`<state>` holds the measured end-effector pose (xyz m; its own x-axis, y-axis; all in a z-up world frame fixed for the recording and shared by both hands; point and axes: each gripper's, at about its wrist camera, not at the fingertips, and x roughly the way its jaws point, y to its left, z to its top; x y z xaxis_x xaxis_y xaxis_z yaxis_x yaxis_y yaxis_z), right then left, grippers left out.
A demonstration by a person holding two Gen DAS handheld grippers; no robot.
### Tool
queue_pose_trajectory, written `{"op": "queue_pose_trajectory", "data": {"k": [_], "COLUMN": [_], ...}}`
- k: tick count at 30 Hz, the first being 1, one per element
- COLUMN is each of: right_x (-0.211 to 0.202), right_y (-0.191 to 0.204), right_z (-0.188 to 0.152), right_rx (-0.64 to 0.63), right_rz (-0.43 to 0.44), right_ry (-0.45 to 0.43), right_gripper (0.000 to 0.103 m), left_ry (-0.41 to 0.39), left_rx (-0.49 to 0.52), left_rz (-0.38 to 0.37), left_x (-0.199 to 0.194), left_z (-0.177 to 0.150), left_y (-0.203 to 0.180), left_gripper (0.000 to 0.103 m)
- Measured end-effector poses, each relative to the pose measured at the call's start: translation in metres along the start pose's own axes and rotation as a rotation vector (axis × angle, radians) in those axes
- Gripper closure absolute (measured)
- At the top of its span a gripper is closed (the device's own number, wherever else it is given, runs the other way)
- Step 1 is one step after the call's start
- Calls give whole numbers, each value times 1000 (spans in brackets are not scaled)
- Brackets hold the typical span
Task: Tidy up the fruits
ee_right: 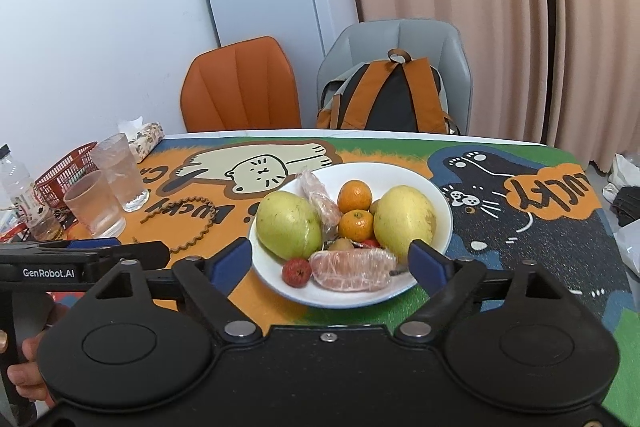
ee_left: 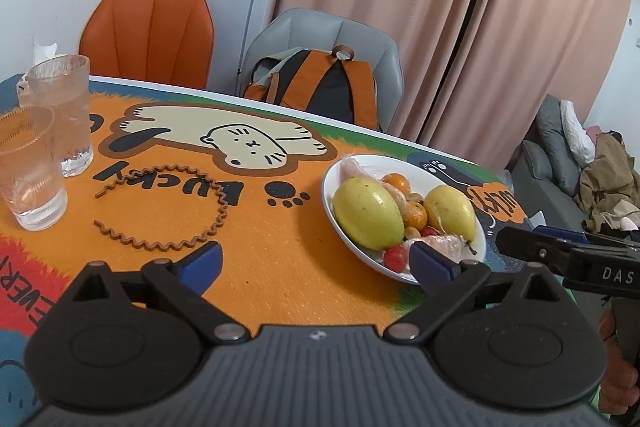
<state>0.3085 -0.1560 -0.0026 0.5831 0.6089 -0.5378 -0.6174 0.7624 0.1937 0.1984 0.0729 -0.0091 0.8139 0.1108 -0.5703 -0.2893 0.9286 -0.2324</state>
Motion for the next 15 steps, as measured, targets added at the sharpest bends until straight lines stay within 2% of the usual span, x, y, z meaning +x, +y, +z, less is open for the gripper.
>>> {"op": "queue_pose_trajectory", "data": {"k": [3,11,15], "right_x": [-9,-32,-44], "right_y": [2,5,7], "right_z": [-3,-11,-16], "right_rx": [6,30,49], "right_rz": [-7,-18,-21], "right_ry": [-5,-19,-20], "right_gripper": [9,1,0], "left_ry": [0,-2,1], "left_rx": [6,23,43], "left_rz": [-7,-28,-34], "left_x": [-6,-25,-35], "left_z": [-1,-5,-9], "left_y": [-2,-7,-12], "left_gripper": [4,4,4]}}
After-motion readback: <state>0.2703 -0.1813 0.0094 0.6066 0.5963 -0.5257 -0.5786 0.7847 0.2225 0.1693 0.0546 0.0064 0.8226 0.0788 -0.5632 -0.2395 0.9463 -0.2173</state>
